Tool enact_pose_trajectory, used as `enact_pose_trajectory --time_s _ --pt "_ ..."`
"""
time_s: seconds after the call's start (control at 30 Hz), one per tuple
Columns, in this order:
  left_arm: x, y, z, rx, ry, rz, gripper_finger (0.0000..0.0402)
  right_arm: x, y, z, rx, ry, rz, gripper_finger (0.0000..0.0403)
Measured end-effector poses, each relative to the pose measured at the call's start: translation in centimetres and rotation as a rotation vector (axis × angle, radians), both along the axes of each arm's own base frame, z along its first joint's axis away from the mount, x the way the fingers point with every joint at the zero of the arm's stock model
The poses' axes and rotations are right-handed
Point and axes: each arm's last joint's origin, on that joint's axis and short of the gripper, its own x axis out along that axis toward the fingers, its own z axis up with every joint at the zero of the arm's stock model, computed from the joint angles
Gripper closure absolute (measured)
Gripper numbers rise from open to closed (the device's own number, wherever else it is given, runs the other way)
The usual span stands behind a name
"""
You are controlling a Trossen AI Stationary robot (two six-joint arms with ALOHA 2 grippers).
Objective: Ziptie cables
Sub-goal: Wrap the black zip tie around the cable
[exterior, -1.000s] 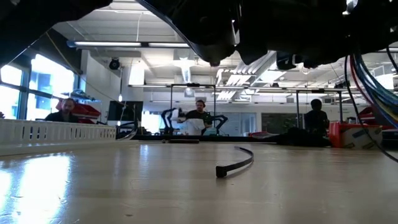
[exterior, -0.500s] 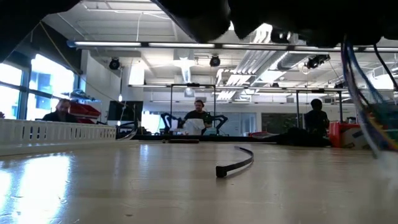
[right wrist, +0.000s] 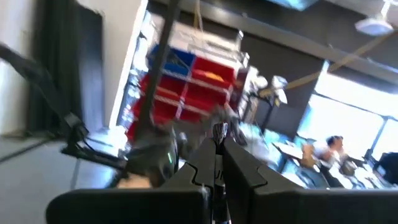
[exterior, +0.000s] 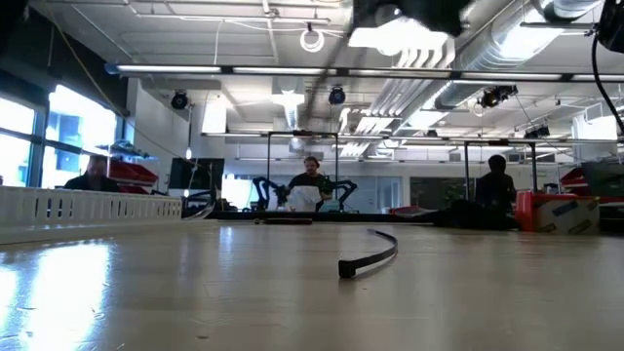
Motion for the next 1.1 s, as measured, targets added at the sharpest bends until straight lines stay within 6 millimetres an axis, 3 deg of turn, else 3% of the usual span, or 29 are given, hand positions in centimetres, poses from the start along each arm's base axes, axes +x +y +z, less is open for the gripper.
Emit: enact_pose_trajectory --time_s 0.13,0.23,0.4,0.6,0.77,1.1 --pt "-3.3 1.9 0.9 -0.137 0.221 0.033 0.0401 2.4 -0.9 -4.5 0.042 0.077 -0.105 0.0403" --pt "-4.4 3.6 0.1 -0.249 0.344 0.101 0.0401 3.9 -2.2 -8.2 0.12 0.12 -0.158 0.0403" --pt "-5.1 5.2 -4.3 -0.333 0.491 0.13 0.0401 5.3 -5.0 -14.0 0.29 0.193 -0.204 0.0403" --pt "-6.7 6.5 -10.0 -0.327 0.545 0.164 0.0401 4.6 -7.4 -19.5 0.454 0.282 -0.239 0.0403" --pt "-7.9 6.9 -12.5 -0.338 0.529 0.184 0.0401 3.8 -8.3 -21.7 0.521 0.319 -0.259 0.0403" --pt "-9.7 5.7 -12.8 -0.331 0.561 0.254 0.0401 3.2 -8.7 -23.4 0.521 0.436 -0.288 0.0403"
